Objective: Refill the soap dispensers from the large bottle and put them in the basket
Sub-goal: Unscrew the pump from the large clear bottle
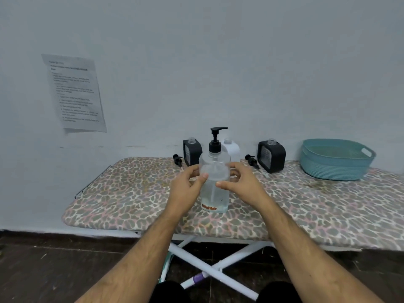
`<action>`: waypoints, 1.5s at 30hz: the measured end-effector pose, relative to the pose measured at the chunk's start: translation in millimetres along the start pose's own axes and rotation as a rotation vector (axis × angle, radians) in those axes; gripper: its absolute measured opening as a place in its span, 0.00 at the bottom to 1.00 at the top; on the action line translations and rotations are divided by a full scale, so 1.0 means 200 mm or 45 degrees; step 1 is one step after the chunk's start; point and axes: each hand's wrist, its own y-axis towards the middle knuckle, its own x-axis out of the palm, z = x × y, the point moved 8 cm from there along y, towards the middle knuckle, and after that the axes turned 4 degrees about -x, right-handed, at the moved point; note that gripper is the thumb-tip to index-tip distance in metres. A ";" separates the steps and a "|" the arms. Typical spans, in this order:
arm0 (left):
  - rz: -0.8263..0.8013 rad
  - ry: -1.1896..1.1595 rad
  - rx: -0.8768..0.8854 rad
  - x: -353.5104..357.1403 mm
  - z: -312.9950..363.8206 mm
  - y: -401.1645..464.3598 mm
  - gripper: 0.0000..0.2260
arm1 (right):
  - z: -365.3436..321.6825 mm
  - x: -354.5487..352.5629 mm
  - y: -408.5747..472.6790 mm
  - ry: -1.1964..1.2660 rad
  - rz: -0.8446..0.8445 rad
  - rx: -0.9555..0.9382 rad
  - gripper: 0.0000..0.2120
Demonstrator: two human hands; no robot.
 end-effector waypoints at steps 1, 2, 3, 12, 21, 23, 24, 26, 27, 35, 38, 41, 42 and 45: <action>0.013 0.012 -0.001 0.00 0.01 0.01 0.13 | 0.00 0.00 0.00 0.014 -0.014 0.001 0.30; 0.028 0.018 -0.001 0.00 0.02 0.02 0.13 | 0.01 0.00 0.00 0.029 -0.031 0.009 0.31; 0.044 0.007 0.001 0.00 0.04 0.03 0.14 | 0.02 0.01 -0.01 0.043 -0.047 0.019 0.33; -0.189 -0.145 0.102 0.05 0.34 0.21 0.17 | 0.00 0.10 0.01 0.174 0.134 -0.033 0.51; -0.441 -0.151 0.105 0.14 0.39 0.26 0.07 | 0.04 0.13 0.04 0.133 0.318 -0.020 0.36; -0.380 -0.156 0.139 0.14 0.39 0.25 0.07 | 0.04 0.12 0.03 0.117 0.369 -0.034 0.34; -0.350 -0.156 0.153 0.14 0.39 0.24 0.06 | 0.05 0.12 0.03 0.107 0.389 -0.041 0.33; -0.296 -0.159 0.166 0.14 0.38 0.23 0.05 | 0.05 0.12 0.02 0.087 0.423 -0.053 0.34; -0.257 -0.158 0.165 0.14 0.38 0.23 0.05 | 0.05 0.12 0.03 0.075 0.440 -0.060 0.34; 0.117 -0.077 0.109 0.11 0.38 0.13 0.08 | 0.06 0.13 -0.01 -0.032 0.524 -0.084 0.32; 0.111 -0.100 0.055 0.07 0.37 0.11 0.11 | 0.04 0.13 0.00 -0.013 0.519 -0.098 0.31; 0.109 -0.152 0.027 0.03 0.34 0.10 0.11 | 0.04 0.13 -0.01 -0.010 0.518 -0.097 0.33; 0.112 -0.175 0.018 0.01 0.33 0.10 0.09 | 0.05 0.13 -0.01 -0.008 0.519 -0.092 0.33; 0.124 -0.285 0.001 -0.03 0.30 0.10 0.06 | 0.05 0.12 0.00 0.009 0.515 -0.089 0.32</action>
